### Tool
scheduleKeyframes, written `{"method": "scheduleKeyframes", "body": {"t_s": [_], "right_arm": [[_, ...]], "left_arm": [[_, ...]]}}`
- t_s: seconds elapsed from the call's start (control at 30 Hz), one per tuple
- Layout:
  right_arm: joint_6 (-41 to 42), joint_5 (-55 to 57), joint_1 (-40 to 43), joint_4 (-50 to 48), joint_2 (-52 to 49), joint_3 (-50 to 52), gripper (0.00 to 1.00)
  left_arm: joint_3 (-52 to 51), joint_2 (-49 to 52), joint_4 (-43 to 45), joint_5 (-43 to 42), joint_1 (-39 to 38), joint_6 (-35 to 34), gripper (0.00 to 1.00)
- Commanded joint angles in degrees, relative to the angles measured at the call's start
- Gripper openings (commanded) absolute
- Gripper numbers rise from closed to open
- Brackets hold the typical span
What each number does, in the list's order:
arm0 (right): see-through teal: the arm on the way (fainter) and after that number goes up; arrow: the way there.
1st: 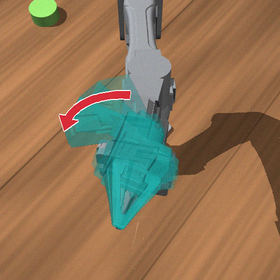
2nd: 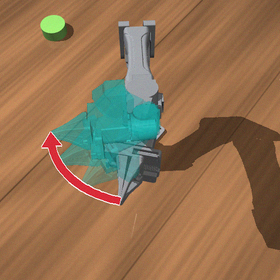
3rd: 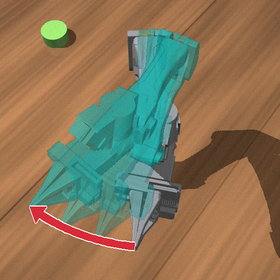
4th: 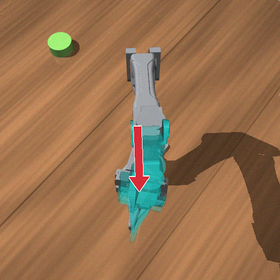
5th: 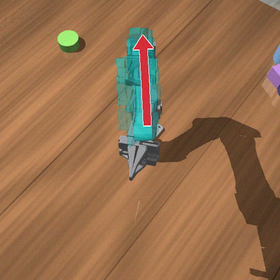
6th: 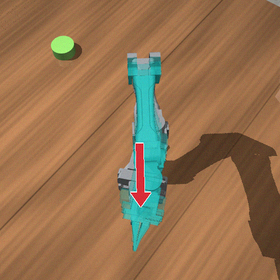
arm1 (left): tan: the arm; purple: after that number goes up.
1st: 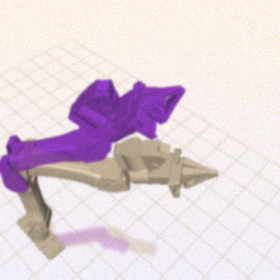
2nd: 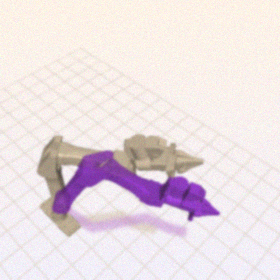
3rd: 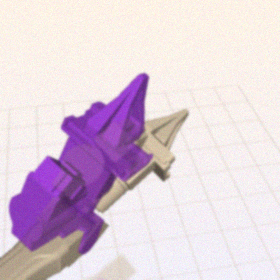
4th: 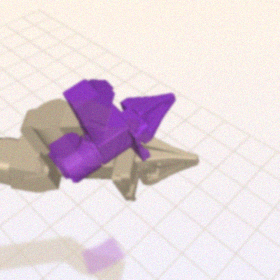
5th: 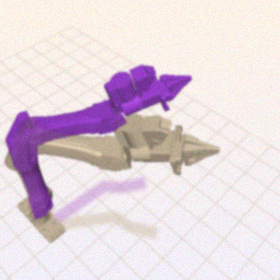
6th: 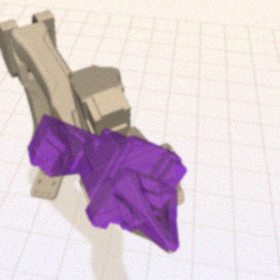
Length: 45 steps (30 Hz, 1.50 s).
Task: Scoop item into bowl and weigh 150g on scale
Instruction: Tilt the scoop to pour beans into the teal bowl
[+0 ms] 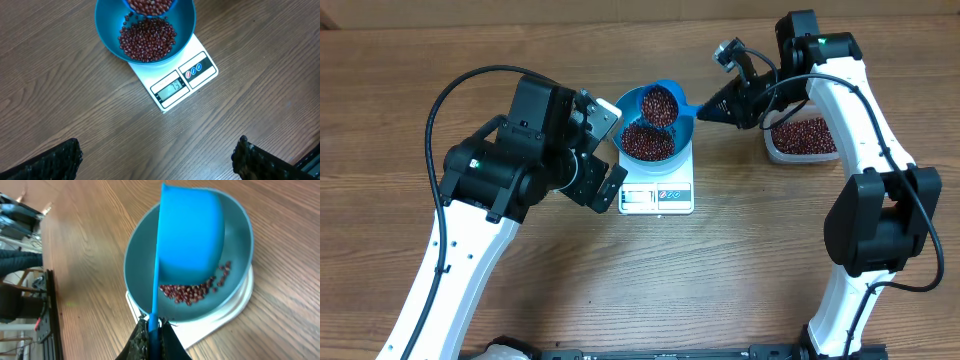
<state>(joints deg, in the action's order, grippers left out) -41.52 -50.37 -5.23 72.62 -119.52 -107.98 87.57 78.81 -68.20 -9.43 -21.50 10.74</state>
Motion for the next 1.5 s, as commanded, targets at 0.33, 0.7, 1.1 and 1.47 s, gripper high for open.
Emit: {"method": "scheduleKeyframes", "body": {"t_s": [0.33, 0.7, 1.1, 1.47], "right_arm": [[-0.02, 3.93, -0.59, -0.48, 6.43, -1.77, 0.04], [2.49, 9.49, -3.52, -2.93, 10.36, -1.77, 0.04], [5.14, 11.98, -5.01, -4.02, 10.36, -1.77, 0.04], [8.39, 13.14, -5.11, -4.46, 10.36, -1.77, 0.04]], "left_arm": [[0.33, 0.26, -0.17, -0.46, 0.11, 0.85, 1.00], [0.33, 0.26, -0.17, -0.46, 0.11, 0.87, 0.99], [0.33, 0.26, -0.17, -0.46, 0.11, 0.85, 0.99], [0.33, 0.26, -0.17, -0.46, 0.11, 0.85, 1.00]]}}
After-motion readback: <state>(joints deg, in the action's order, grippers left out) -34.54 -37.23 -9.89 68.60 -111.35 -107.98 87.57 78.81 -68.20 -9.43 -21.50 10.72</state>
